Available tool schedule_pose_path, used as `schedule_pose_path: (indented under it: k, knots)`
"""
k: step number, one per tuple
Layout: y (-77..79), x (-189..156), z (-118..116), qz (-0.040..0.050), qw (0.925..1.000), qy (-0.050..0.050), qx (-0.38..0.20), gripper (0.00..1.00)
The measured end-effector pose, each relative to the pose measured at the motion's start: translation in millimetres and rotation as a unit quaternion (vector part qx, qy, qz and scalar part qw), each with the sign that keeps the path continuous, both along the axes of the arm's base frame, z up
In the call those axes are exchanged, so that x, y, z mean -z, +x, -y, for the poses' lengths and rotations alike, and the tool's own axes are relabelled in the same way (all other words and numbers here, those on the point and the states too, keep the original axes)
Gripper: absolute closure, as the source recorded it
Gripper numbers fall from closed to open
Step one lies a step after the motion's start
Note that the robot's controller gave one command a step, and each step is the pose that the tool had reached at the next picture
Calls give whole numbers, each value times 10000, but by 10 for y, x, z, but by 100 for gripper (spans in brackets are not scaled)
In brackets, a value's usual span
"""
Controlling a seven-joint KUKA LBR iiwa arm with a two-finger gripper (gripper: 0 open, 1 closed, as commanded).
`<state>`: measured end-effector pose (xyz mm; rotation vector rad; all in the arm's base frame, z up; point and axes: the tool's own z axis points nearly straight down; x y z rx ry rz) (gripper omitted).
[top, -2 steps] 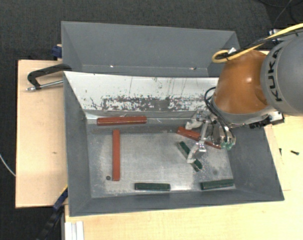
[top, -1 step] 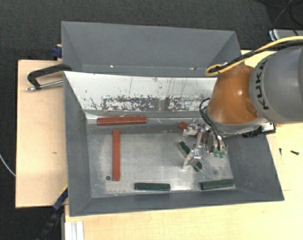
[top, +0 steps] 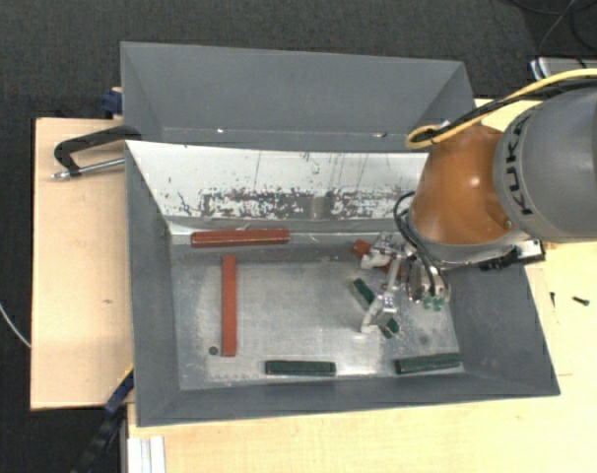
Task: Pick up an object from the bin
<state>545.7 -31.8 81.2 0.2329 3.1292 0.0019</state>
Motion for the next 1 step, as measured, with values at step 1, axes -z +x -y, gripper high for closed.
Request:
schedule_pose_path:
  k: [1]
  knots:
    - [-95,64,3,-13,9985,5,556,0]
